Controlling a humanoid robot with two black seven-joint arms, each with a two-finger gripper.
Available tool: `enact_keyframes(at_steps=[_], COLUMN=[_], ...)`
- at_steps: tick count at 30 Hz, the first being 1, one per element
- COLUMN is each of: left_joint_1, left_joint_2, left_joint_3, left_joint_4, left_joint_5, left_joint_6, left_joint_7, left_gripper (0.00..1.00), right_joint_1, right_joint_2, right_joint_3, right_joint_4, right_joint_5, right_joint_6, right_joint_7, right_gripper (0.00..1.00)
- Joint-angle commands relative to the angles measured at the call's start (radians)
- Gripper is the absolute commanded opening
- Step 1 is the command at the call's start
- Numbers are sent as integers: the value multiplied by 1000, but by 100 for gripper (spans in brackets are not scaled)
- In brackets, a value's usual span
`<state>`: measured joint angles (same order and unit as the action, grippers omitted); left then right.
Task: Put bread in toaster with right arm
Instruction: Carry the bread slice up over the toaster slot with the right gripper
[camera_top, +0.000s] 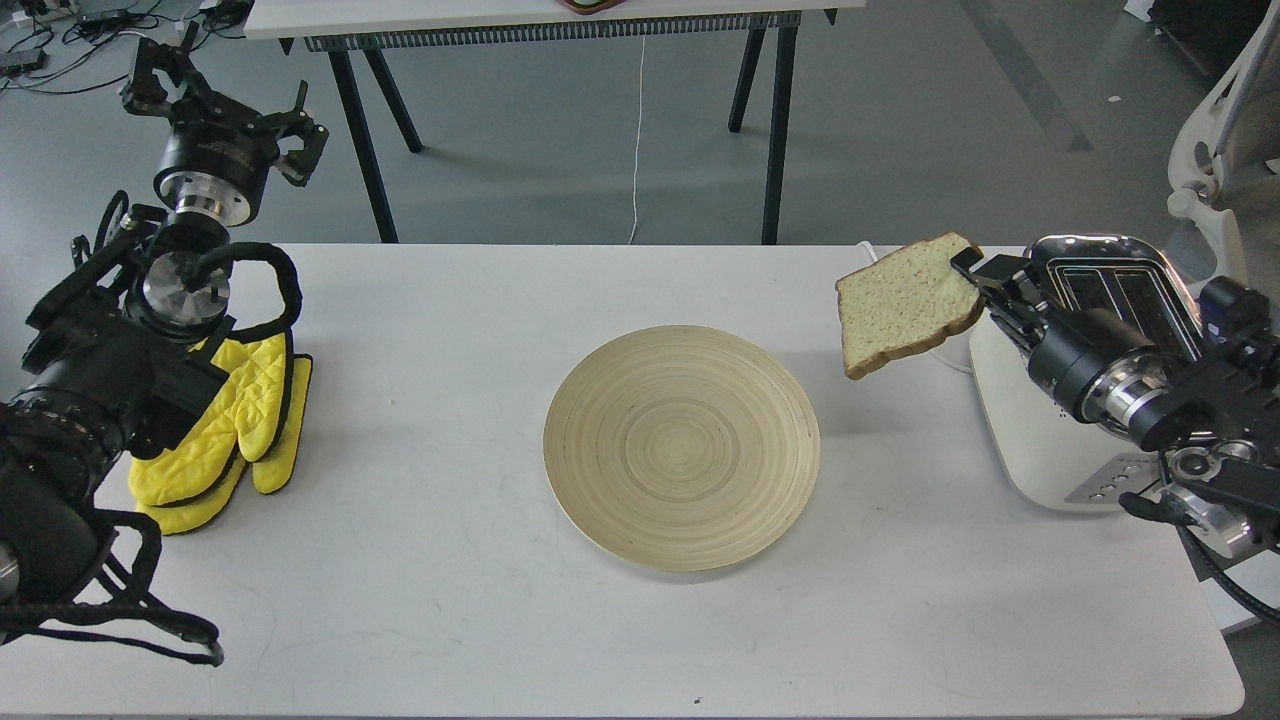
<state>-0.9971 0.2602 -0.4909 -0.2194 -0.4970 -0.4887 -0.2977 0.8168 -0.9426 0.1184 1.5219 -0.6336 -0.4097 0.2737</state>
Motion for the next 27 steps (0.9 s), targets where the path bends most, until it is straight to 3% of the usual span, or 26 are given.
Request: enact_keyframes(at_steps=[1, 10, 16, 27], left_joint_1=[-1, -1, -1, 0], left_joint_2=[-7, -10, -12, -12], left_joint_3=[2, 2, 2, 2], left_joint_4=[0, 0, 0, 0], left_joint_5=[1, 2, 2, 0], left_joint_6=[0, 0, 0, 0], left_joint_7=[0, 0, 0, 0], left_gripper=[100, 100, 100, 100], right_joint_1=[39, 105, 78, 73], right_joint_2=[-135, -400, -400, -343], right_joint_3=[0, -5, -37, -62], right_joint_4=[29, 26, 17, -8], right_joint_5=[-121, -282, -419, -423], right_joint_6=[2, 71, 81, 81], right_joint_7=[-24, -77, -178, -194], right_gripper=[0, 1, 1, 1])
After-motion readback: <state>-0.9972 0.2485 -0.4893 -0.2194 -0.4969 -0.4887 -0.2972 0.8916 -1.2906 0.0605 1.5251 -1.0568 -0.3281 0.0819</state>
